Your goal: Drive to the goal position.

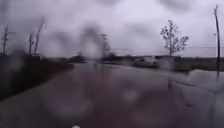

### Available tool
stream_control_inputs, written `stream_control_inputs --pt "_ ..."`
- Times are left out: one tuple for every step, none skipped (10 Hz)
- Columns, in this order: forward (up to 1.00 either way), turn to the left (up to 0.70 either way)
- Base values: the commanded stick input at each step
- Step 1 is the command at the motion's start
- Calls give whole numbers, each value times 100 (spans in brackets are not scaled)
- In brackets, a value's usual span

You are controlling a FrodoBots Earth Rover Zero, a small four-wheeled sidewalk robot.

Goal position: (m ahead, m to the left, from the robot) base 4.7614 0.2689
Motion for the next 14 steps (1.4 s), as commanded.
stream_control_inputs --pt "70 0" --pt "70 0" --pt "70 0" --pt "70 0" --pt "70 24" --pt "70 35" --pt "70 35" --pt "70 35" --pt "70 35" --pt "70 35" --pt "70 35" --pt "70 35" --pt "70 27" --pt "70 13"
